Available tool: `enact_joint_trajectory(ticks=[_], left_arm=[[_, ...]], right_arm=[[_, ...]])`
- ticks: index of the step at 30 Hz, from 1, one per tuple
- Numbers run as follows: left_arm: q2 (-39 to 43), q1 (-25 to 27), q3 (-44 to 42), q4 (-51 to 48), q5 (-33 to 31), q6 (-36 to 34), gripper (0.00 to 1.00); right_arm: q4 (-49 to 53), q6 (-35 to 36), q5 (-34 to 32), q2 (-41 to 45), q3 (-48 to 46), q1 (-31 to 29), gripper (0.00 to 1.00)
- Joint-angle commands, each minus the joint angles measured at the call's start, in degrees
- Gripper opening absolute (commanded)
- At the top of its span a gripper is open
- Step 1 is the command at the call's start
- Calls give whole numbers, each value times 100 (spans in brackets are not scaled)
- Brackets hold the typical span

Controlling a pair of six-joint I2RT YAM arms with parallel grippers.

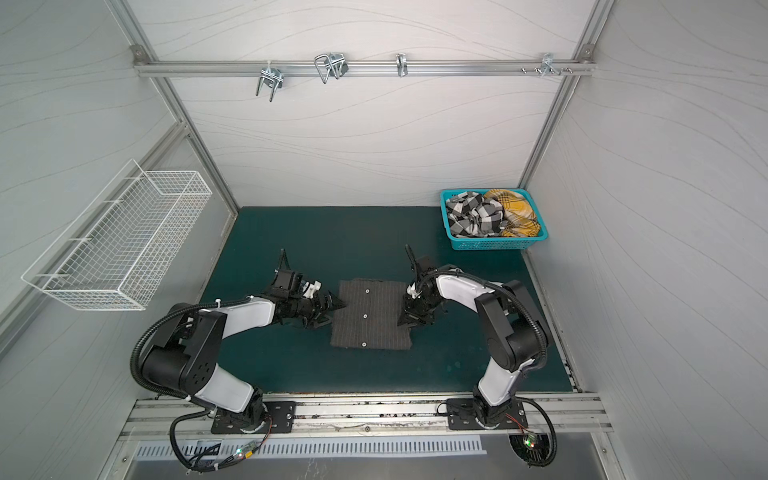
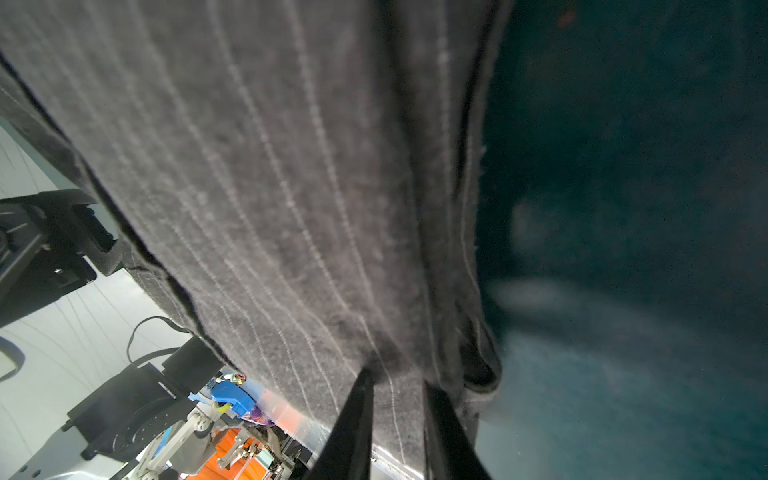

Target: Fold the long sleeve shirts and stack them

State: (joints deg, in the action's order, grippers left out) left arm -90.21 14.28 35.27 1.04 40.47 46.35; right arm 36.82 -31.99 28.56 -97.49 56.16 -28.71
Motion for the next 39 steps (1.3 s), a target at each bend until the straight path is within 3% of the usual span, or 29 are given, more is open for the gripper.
enact_joint_trajectory(ticks=[1,6,11,16,24,31,39], left_arm=[[-541,192,-92,-122,-430,49,75],[-859,288,-28,-46,-428,174,74],[-1187,425,-211,676,-151,604,65],[-1398,461,-353,1411,209,987,41],[-1201,461,-53,1285,400,986,14],[-779,444,626,231,245,505,0],[-101,34,2195,-2462,-496,-904,0]], right_arm=[[-4,54,54,-76,-78,80,24],[-38,95,135,-189,-50,94,23],[-50,175,223,-358,30,109,23],[-43,231,256,-462,143,146,23],[-11,228,256,-449,167,181,22],[398,228,171,85,396,259,22],[980,288,119,1007,649,539,22]])
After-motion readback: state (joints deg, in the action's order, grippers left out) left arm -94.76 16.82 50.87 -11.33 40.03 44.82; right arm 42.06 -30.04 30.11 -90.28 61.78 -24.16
